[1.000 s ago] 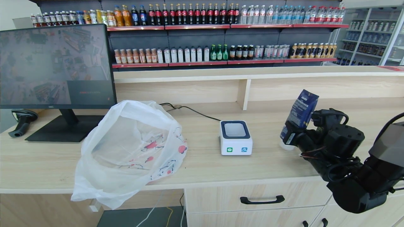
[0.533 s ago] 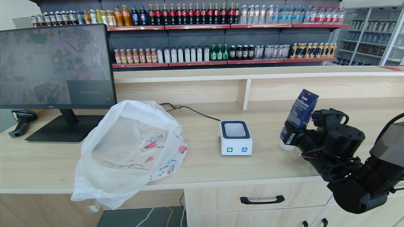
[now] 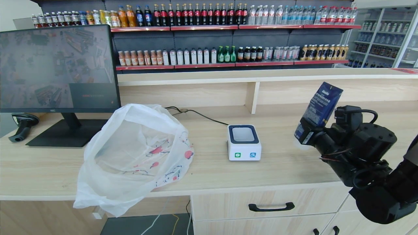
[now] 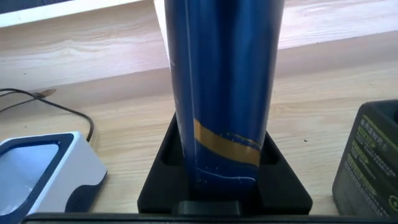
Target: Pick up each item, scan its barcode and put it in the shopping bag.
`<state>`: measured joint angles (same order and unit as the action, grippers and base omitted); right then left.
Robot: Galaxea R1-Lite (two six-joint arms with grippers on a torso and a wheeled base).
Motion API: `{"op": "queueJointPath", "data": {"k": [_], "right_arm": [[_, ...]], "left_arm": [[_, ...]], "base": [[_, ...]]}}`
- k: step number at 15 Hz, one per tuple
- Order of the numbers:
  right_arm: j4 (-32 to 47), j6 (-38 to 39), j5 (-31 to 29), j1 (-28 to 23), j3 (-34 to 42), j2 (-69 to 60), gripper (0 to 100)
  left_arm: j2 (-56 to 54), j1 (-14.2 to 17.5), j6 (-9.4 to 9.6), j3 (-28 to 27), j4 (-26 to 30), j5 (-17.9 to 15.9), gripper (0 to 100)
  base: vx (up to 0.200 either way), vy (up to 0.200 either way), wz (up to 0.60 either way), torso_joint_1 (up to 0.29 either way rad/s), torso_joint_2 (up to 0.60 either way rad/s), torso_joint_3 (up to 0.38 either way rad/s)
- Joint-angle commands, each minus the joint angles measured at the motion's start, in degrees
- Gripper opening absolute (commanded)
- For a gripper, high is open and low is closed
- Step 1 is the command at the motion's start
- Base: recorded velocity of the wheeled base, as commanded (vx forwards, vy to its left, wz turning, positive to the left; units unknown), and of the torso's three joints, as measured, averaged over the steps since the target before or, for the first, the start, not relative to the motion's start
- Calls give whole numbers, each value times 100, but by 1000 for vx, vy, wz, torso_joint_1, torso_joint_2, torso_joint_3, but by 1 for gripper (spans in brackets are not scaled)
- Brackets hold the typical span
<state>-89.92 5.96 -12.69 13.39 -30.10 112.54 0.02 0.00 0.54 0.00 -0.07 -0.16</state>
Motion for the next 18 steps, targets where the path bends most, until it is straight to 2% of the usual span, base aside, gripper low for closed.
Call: {"op": "queueJointPath", "data": {"k": [1,5,8,12,16,18], "right_arm": [[-8,2,3,77,215,-540,0],[-8,-7,21,384,953,-1595,0],[-8,-7,188,903,1665,-2518,0],[-8,-34,504,991,2456,-3186,0],[-8,19,601,1439,2808,-3555,0],[-8,327,619,1887,2860,-3661,0]], "left_arm": [[-2,0,-1,0,-1,-2,100],[-2,0,-1,0,-1,-2,100],[-2,0,-1,0,-1,-2,100],[-2,0,-1,0,-1,-2,100],[-2,0,-1,0,-1,-2,100],[-2,0,-1,0,-1,-2,100]], "base": [[0,0,0,0,0,0],[0,0,0,0,0,0],[0,0,0,0,0,0],[0,0,0,0,0,0],[0,0,0,0,0,0],[0,0,0,0,0,0]]}}
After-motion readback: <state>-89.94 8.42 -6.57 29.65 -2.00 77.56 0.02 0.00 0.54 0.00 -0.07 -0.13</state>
